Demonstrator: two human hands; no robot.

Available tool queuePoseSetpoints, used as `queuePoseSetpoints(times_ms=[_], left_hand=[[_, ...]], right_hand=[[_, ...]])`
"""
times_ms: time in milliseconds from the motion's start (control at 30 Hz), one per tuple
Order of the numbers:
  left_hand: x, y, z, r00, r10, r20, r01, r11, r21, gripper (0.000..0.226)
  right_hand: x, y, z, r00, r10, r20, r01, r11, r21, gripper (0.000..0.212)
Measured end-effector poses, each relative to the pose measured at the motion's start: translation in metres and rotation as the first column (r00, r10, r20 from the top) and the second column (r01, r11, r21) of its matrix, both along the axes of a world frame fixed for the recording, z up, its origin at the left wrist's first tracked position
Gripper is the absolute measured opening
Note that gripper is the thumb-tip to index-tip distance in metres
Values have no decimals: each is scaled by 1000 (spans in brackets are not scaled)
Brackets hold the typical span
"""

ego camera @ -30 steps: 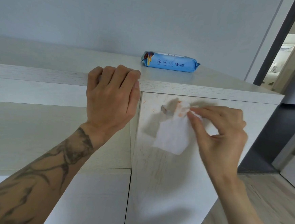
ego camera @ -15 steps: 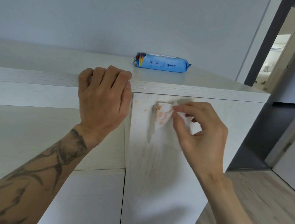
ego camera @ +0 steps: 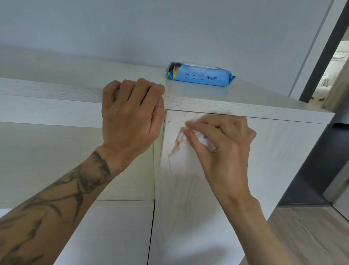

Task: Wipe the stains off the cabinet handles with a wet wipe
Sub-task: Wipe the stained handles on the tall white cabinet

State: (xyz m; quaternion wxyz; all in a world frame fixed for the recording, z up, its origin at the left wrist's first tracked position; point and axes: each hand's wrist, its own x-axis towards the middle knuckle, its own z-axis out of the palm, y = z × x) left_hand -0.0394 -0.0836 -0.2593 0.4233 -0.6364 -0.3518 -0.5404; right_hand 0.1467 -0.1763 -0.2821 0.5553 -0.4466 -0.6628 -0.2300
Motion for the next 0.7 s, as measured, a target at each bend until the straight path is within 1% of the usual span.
queuePoseSetpoints(times_ms=[100,200,267,367,500,600,700], left_hand=[[1,-1,1,1000,4,-1,-4,1000,2,25],[1,-1,1,1000,9,-3,-9,1000,-1,28],[0,0,1,1000,19,-5,-19,1000,4,29],[-1,0,1,1000,16,-8,-16,1000,-1,32],[-2,0,1,1000,17,-14,-17,1000,-5,33],[-1,0,1,1000,23,-12,-23,1000,-8,32],[0,1,1,1000,23,-2,-23,1000,-9,34]], right_hand=[[6,-4,-3,1000,2,-10,-1,999,43,14],[1,-2,-5,998,0,-58,3,998,65,11],[-5,1,-3,996,-2,-87,7,999,50,10],[-5,2,-1,996,9,-90,-7,1000,19,10],[7,-3,-1,989,74,-128,-75,997,-4,9],[16,-8,-2,985,68,-161,-70,998,-5,7],[9,-7,1,989,46,-143,-47,999,-6,6]])
